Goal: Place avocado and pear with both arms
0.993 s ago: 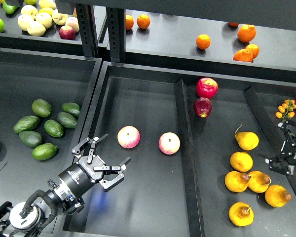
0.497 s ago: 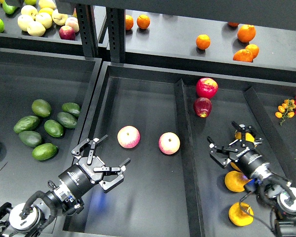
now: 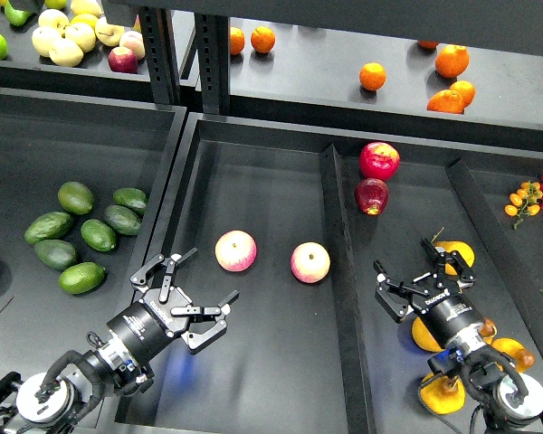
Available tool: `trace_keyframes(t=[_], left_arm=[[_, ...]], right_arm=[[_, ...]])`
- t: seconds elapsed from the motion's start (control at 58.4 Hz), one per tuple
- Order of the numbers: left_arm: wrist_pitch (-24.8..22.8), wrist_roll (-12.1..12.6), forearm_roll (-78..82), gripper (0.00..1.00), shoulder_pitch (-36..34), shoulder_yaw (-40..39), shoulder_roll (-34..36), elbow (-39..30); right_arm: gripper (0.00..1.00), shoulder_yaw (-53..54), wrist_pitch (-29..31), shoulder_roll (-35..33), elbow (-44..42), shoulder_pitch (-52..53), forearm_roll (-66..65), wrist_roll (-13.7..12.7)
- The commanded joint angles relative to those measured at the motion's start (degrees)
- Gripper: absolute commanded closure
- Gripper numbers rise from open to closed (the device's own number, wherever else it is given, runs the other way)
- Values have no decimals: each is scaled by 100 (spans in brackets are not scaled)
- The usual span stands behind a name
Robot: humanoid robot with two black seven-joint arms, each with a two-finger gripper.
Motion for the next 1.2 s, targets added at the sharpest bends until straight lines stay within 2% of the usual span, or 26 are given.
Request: trace_keyframes(t=[0.0, 0.223, 0.343, 0.377, 0.445, 0.48, 0.565, 0.617, 0.891, 1.182], left_arm=[[0, 0, -29, 1, -9, 37, 0, 264], [0, 0, -64, 1, -9, 63, 0, 598], [0, 0, -73, 1, -18, 98, 0, 440], [0, 0, -64, 1, -53, 107, 0, 239], [0, 0, -73, 1, -88, 107, 0, 97], [0, -83, -73, 1, -132, 107, 0, 18], [0, -295, -64, 1, -272, 107, 0, -148], [0, -330, -73, 1, -308, 98, 0, -245], [0, -348, -73, 1, -334, 124, 0, -1063], [0, -365, -81, 1, -202, 151, 0, -1080]], right_arm=[[1, -221, 218, 0, -28, -230, 221, -1], [0, -660, 218, 0, 16, -494, 291, 29], [0, -810, 218, 0, 183, -565, 414, 469], [0, -862, 218, 0, 340, -634, 466, 688], [0, -871, 218, 0, 534, -705, 502, 839], [0, -862, 218, 0, 683, -723, 554, 891], [0, -862, 218, 0, 999, -767, 686, 936], [0, -871, 218, 0, 1219, -793, 722, 927], [0, -933, 218, 0, 2178, -1057, 748, 918], [0, -924, 218, 0, 2406, -1189, 748, 927]])
